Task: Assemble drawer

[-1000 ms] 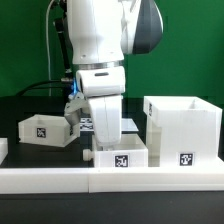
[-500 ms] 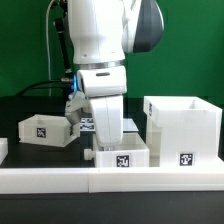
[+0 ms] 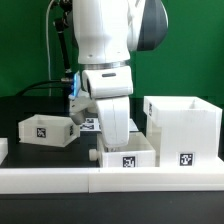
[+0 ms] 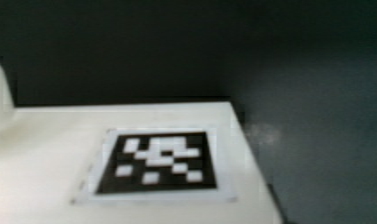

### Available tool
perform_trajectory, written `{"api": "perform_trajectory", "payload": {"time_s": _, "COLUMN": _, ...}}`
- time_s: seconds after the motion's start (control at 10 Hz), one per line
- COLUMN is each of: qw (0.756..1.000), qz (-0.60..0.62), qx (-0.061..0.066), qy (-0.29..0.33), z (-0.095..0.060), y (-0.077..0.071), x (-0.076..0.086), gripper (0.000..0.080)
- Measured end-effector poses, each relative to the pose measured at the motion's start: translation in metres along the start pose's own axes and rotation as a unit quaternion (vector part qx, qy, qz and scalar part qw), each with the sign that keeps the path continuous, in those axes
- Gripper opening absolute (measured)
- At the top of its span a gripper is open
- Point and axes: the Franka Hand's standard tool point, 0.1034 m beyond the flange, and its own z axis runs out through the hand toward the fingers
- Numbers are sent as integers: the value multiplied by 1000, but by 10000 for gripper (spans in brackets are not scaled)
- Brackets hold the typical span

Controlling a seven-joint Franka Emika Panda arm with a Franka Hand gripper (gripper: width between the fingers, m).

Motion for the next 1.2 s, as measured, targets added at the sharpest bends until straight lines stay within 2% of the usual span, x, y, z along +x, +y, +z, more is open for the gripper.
{"api": "perform_trajectory", "payload": {"time_s": 0.3, "qw": 1000, "qz": -10, "qx": 2, "qy": -1, "z": 3, "y": -1, "x": 8, "gripper": 41}}
{"api": "perform_trajectory", "payload": {"time_s": 1.2, "qw": 1000, "qz": -10, "qx": 1, "qy": -6, "z": 2, "y": 1, "x": 9, "gripper": 41}}
